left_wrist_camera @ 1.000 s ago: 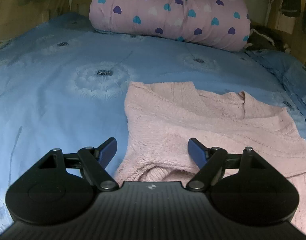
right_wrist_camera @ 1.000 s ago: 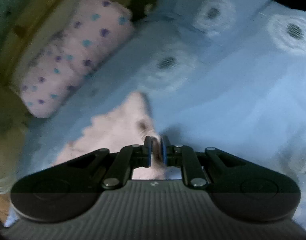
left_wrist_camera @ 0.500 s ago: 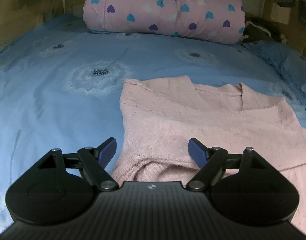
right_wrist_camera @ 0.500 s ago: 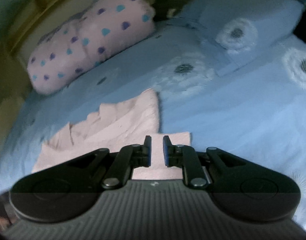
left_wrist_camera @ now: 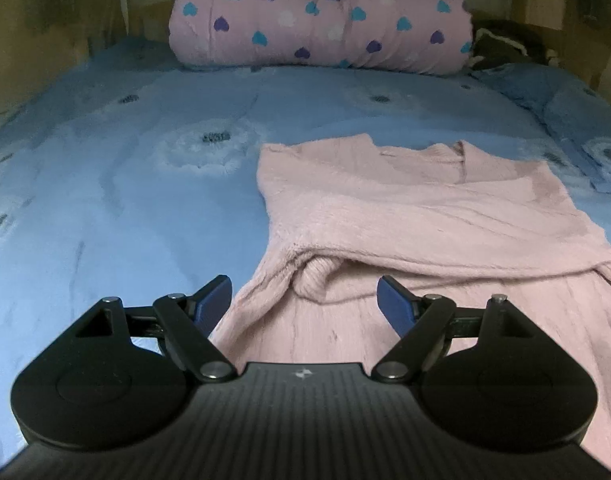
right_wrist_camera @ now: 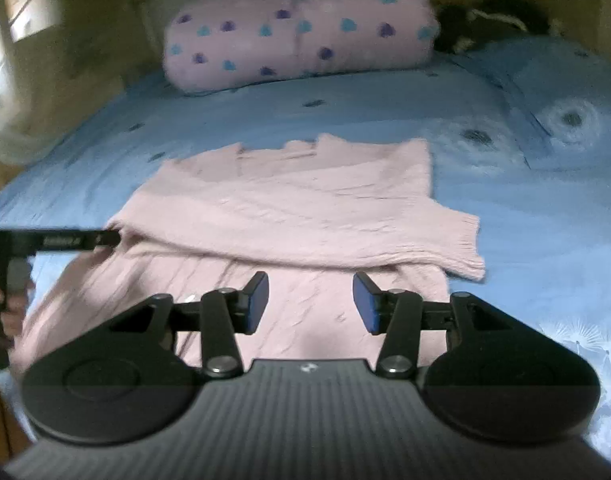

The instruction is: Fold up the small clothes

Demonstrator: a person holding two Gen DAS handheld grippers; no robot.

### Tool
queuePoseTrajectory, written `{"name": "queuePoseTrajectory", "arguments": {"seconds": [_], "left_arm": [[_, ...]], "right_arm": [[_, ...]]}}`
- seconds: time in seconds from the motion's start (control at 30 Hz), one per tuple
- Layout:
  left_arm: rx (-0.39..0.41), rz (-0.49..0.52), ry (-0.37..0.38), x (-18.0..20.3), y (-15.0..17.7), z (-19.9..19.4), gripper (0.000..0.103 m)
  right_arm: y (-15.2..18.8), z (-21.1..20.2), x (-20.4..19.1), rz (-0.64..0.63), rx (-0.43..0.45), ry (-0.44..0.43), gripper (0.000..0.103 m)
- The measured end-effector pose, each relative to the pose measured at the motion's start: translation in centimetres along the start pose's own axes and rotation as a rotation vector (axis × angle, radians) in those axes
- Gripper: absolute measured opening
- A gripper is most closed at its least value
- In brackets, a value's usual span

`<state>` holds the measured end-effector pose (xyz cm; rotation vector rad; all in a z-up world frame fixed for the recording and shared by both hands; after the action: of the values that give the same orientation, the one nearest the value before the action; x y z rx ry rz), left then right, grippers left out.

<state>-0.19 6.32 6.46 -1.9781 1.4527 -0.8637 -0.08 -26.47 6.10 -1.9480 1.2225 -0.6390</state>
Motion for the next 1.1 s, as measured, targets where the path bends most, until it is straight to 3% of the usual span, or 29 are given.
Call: {"name": "queuePoseTrajectory", "arguments": {"seconds": [0.13,0.43,0.6,0.83,1.1], "left_arm": [[0.015,0.0,0.031,0.2,1.1,-3.5,0.089],[-0.015,0.054,0.077,1.5,3.7,-9.1,0.09],[-0.003,0.067,0.085,2.0,3.7,-9.9,0.09],[0.008,0.024,0.122,3.7,-0.1,-6.1,0.091],[0.032,0.045,0.139,8.9,-5.2,3.5,0.091]], "right_arm": [[0.5,-1.9,-2.2,-0.062,0.023,-0.009,0.059],[2.4,-4.8,-5.2,-0.084,0.035,-0.031,0.059],[3.0,-5.6,-5.4,-0.073,0.023,-0.053,0.059],[0.1,-3.4,-2.2,-0.104,0.032,-0.006,0.059],[-4.4,3.3,2.6,-0.07,0.05,0.023,0.059]]}}
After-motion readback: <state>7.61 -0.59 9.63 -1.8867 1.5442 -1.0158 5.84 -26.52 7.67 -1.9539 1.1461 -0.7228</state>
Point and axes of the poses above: each gripper's, at about its wrist camera, not at the fingertips, and z roughly the way its jaws point, x to its right, y to its underside, the point moved 1 cm from there along z, roughly the way its jaws point, and after that the axes turned 15 degrees about -z, right-handed, at the moved point
